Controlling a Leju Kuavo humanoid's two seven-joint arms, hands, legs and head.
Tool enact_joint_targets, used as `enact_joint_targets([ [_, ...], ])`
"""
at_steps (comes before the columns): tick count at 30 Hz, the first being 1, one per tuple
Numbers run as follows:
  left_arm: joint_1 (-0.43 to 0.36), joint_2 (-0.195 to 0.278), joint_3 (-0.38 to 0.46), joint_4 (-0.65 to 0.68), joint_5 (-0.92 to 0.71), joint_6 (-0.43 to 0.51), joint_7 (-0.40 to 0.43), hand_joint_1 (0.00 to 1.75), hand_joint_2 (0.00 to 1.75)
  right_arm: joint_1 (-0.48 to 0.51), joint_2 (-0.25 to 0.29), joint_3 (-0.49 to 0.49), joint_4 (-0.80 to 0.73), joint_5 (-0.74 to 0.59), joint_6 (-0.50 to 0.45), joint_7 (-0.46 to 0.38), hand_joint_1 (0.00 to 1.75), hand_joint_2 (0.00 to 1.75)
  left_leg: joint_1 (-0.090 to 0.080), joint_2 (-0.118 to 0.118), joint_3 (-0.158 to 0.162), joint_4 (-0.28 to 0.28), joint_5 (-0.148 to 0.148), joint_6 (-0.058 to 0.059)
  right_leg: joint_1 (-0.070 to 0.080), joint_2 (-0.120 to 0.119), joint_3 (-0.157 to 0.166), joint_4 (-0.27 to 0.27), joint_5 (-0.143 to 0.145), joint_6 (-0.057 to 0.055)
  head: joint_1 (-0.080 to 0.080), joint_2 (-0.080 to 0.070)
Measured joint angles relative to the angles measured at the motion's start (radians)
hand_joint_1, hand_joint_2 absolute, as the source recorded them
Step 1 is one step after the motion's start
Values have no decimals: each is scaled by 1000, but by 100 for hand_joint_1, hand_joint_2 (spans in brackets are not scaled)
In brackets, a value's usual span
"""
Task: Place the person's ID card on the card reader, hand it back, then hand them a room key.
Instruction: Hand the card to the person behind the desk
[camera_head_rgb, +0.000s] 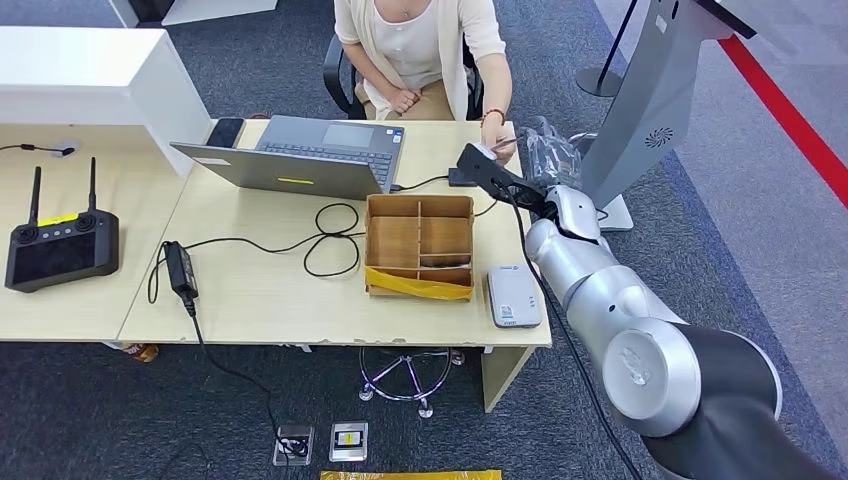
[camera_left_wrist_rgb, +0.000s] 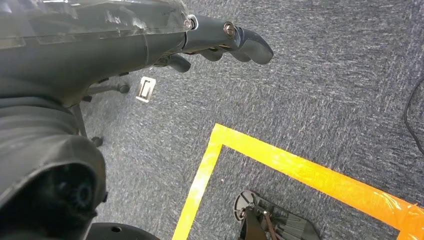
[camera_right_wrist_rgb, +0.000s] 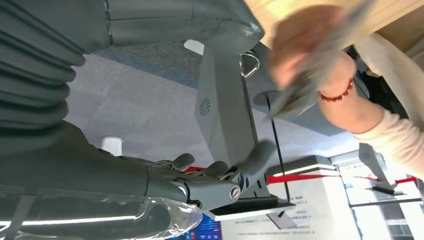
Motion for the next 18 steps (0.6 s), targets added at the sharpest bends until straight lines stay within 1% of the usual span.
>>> enact_joint_targets([
  [1,0,0,-4,-1,3,0,1,0,0,8,-3,7,-8,-21,31,14,0,0,0,0,1,0,0,0,0,0,0,0,0,0,0,0],
  [2,-2,0,-7,-2,7,0,2,0,0,29,-9,21,-27,-69,89,43,0,0,1,0,3,0,0,0,1,0,2,-1,0,0,-1,0],
  [3,-3,0,-11,-2,13,0,3,0,0,62,-22,45,-64,-155,179,95,0,0,1,0,5,1,0,0,2,-1,4,-2,0,0,0,0],
  [5,-4,-1,-17,-3,25,0,4,0,0,158,-72,125,-195,-419,386,256,0,0,1,-3,5,2,0,1,1,-4,7,-3,0,1,1,0],
  [6,-2,-1,-20,-3,32,1,4,0,0,203,-108,176,-286,-560,455,340,0,0,0,-3,1,2,0,2,0,-4,4,-3,1,2,1,0],
  [7,0,-1,-22,-3,38,1,4,0,0,237,-146,230,-386,-678,475,409,0,0,-2,-1,-4,3,1,3,-2,-2,-1,-2,3,3,2,0],
  [8,3,0,-24,-3,44,2,4,0,0,257,-182,282,-484,-767,456,454,0,0,-3,4,-8,3,1,3,-3,3,-7,-1,5,4,2,0],
  [9,6,2,-26,-3,51,3,3,0,0,266,-213,333,-573,-830,416,479,0,0,-4,11,-10,3,1,3,-4,11,-11,-1,7,4,3,0],
  [11,7,4,-29,-3,65,3,-2,0,0,275,-262,433,-717,-912,342,512,0,0,-4,26,-7,3,-1,3,-4,24,-13,-1,9,4,3,0],
  [12,5,4,-31,-3,73,4,-6,0,0,286,-285,483,-786,-941,320,526,0,0,-4,29,-6,3,-2,3,-4,27,-12,-1,10,3,3,0],
  [15,2,4,-35,-4,92,4,-19,0,0,330,-347,626,-989,-997,279,565,0,0,-3,28,-6,3,-2,3,-3,25,-13,-1,10,3,3,0],
  [18,8,5,-35,-4,110,6,-30,0,0,371,-405,743,-1163,-1029,238,606,0,0,-1,21,-7,3,-1,2,-1,18,-12,-1,9,2,3,0],
])
